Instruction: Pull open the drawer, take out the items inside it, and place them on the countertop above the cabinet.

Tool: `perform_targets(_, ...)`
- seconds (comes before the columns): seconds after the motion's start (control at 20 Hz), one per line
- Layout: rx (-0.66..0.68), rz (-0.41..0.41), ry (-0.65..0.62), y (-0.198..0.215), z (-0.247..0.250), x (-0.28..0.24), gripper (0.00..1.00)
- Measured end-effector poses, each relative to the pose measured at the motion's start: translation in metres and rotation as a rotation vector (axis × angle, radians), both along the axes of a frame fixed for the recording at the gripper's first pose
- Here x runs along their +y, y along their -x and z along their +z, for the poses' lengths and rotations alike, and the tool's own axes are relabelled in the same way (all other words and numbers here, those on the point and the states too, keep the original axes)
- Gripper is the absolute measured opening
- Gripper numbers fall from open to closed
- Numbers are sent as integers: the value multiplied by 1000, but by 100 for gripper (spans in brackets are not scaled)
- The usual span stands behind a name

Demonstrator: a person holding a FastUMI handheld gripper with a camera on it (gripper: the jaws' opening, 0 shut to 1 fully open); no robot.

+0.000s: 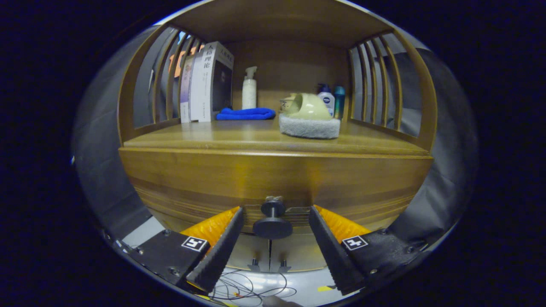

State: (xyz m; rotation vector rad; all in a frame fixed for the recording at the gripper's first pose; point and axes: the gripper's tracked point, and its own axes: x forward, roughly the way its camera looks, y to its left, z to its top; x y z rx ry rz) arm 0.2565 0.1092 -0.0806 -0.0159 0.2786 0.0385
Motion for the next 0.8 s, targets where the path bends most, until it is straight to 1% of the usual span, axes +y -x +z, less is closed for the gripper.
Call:
perform_targets(0.1, -34, 8, -1, 24, 14, -9, 100)
perform_targets(0.3, -114, 42, -22, 91, 37, -24, 100)
perform_targets(0.55, -223, 41, -42, 175, 51, -50, 100)
perform_targets(0.65, -239, 43, -40, 202, 49, -59, 100)
perform_targets(0.8, -261, 26, -34, 234, 54, -79, 100)
